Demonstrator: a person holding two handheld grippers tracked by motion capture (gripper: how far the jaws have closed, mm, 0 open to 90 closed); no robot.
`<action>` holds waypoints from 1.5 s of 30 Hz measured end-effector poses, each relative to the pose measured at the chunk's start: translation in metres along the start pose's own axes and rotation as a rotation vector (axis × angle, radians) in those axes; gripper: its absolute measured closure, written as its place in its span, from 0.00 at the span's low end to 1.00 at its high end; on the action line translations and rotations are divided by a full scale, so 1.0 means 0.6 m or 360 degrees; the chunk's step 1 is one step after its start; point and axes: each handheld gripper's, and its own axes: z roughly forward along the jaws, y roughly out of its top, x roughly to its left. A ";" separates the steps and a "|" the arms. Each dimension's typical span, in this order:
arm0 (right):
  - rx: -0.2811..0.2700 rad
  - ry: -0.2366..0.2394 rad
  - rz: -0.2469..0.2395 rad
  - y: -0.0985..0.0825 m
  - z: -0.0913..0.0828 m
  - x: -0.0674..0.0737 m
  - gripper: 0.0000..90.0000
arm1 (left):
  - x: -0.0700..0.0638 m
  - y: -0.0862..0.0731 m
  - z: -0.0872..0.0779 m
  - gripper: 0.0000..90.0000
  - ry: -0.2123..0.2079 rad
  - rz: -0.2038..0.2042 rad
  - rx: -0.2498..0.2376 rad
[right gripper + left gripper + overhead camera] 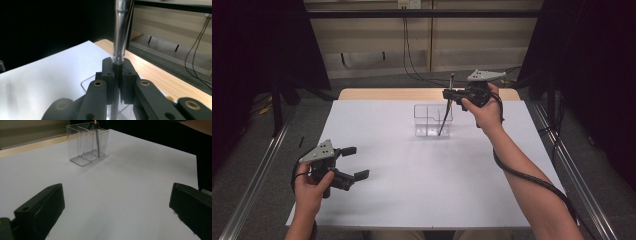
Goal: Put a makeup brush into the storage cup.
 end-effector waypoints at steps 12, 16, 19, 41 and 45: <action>0.0010 -0.0065 -0.0002 -0.026 0.009 -0.013 0.94 | -0.001 0.001 0.000 0.00 0.0001 0.0016 0.0014; 0.0015 -0.0076 -0.0002 -0.031 0.011 -0.015 0.94 | -0.001 0.002 0.000 0.00 0.0003 0.0014 0.0003; 0.0023 -0.0082 -0.0006 -0.036 0.014 -0.016 0.94 | -0.001 0.002 -0.001 0.00 0.0002 0.0017 0.0007; 0.0029 -0.0084 0.0020 -0.059 0.021 -0.018 0.94 | -0.002 0.001 -0.001 0.00 0.0007 0.0017 0.0007; 0.0032 -0.0079 0.0025 -0.062 0.024 -0.017 0.94 | -0.002 0.000 -0.001 0.00 0.0008 0.0023 0.0012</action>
